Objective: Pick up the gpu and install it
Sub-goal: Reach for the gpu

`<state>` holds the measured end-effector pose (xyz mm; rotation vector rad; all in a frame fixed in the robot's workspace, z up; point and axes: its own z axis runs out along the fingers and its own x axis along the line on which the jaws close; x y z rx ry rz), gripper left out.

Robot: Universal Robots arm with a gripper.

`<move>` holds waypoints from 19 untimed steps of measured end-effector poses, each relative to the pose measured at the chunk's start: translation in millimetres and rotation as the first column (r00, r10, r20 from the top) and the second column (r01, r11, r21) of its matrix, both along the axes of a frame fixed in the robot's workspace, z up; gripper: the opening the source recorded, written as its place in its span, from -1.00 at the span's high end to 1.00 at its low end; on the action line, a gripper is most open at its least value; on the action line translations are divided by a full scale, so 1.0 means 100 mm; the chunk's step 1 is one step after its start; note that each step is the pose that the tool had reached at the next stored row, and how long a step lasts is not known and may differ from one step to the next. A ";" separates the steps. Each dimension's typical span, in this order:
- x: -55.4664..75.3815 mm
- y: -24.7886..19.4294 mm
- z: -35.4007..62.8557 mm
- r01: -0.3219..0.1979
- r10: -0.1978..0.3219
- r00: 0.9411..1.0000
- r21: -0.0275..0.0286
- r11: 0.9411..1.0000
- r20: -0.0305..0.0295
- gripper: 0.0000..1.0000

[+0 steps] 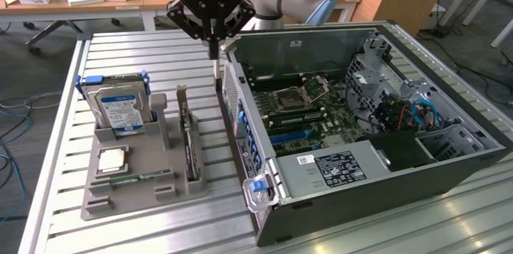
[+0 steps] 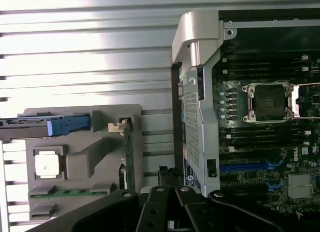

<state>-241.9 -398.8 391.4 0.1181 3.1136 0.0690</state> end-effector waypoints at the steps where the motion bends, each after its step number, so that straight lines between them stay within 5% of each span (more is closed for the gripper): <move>1: -0.01 0.000 0.000 0.000 0.000 1.000 0.000 1.000 0.000 0.79; 19: -0.16 0.000 -0.002 0.001 -0.001 1.000 0.000 1.000 0.000 0.79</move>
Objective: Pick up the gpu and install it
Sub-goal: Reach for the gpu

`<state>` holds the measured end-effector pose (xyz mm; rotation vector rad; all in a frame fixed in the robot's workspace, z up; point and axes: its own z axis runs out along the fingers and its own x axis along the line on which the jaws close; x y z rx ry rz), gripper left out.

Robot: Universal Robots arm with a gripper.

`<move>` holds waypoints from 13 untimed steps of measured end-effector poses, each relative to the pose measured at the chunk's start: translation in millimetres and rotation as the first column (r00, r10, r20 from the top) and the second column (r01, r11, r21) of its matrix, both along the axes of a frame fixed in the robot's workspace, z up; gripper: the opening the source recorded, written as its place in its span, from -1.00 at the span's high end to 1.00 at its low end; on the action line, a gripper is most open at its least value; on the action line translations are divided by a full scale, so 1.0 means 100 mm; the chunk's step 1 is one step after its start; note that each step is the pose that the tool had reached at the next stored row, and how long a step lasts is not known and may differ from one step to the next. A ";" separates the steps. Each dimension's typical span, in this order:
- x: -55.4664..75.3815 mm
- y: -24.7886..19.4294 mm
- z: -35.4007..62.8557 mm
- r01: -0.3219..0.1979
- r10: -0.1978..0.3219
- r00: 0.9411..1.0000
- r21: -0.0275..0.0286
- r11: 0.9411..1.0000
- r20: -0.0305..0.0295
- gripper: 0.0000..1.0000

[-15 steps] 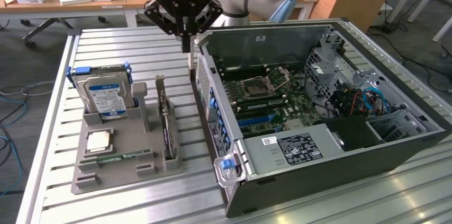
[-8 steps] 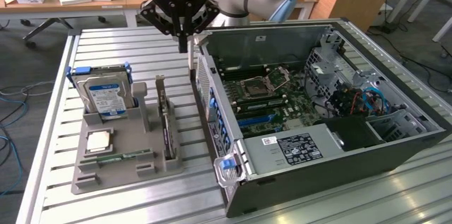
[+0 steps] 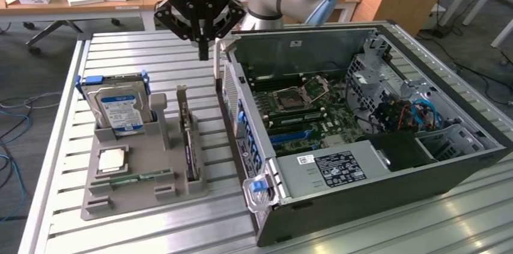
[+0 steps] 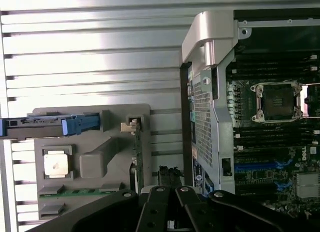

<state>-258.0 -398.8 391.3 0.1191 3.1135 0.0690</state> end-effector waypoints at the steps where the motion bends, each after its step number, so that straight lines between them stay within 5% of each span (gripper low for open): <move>1: -0.01 0.000 0.000 0.000 0.000 1.000 0.000 1.000 0.000 0.79; 13: -0.14 0.000 -0.001 0.001 -0.001 1.000 0.000 1.000 0.000 0.79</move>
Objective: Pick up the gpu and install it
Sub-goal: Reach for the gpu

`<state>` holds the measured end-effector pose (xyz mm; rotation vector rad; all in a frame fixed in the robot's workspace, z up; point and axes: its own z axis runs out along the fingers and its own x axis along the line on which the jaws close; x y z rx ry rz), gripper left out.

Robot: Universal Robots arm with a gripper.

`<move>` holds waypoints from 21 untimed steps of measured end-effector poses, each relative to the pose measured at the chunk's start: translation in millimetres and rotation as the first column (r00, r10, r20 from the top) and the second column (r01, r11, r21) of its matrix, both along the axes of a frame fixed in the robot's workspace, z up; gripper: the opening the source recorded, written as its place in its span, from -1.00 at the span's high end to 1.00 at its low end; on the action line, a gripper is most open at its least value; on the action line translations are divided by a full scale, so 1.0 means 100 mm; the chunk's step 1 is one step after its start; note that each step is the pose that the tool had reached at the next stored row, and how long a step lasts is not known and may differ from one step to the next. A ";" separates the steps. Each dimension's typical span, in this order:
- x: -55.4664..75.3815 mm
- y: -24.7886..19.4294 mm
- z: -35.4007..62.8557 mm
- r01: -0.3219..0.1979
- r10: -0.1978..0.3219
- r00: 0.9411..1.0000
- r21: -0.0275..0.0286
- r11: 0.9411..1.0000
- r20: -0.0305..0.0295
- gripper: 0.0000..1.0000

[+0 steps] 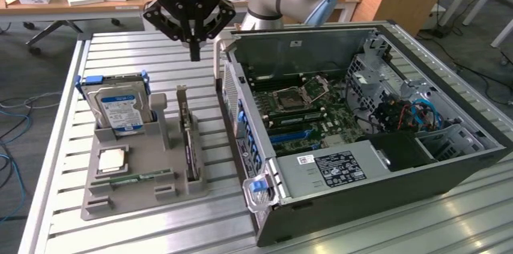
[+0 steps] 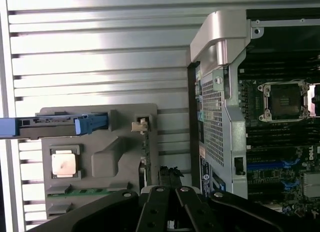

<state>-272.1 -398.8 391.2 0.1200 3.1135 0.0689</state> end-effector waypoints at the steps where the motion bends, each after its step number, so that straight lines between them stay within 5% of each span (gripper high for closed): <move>1: -0.01 0.000 0.000 0.000 0.000 1.000 0.000 1.000 0.000 0.79; 21: -0.17 0.000 -0.001 0.001 -0.001 1.000 0.000 1.000 0.000 0.79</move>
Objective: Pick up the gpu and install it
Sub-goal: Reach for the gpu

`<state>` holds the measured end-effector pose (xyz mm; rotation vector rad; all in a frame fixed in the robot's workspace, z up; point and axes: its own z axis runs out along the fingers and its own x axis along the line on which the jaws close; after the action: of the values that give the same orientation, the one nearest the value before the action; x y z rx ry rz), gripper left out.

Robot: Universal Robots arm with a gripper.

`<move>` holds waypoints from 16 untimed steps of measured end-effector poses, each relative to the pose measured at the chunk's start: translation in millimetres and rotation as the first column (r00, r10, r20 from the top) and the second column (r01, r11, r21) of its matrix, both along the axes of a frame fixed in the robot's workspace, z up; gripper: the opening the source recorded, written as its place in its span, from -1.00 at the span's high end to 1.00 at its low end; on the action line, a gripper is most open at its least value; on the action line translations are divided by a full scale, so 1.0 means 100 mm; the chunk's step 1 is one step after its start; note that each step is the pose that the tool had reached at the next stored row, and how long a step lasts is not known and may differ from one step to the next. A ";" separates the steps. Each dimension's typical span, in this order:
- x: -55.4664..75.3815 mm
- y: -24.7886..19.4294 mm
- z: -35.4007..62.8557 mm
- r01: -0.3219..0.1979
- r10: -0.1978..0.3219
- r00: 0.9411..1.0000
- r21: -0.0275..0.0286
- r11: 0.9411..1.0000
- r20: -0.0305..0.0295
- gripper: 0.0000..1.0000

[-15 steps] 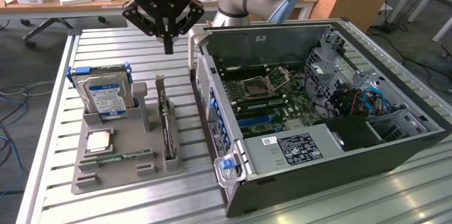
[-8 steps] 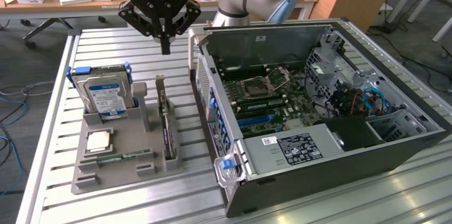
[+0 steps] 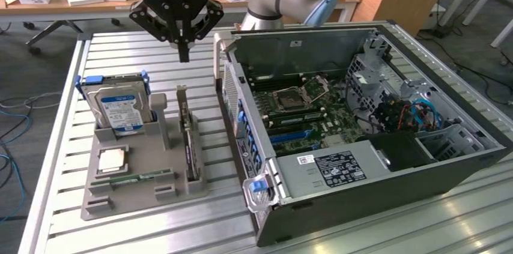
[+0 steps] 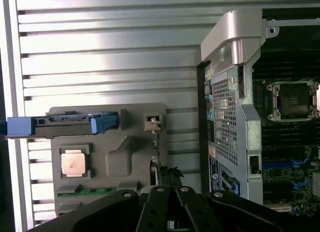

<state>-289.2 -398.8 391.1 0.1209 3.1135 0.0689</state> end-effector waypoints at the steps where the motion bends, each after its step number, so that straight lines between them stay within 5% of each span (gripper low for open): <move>1: -0.01 0.000 0.000 0.000 0.000 1.000 0.000 1.000 0.000 0.79; 16: -0.12 0.000 -0.001 0.000 0.000 1.000 0.000 1.000 0.000 0.79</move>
<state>-300.8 -398.8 391.1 0.1216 3.1134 0.0690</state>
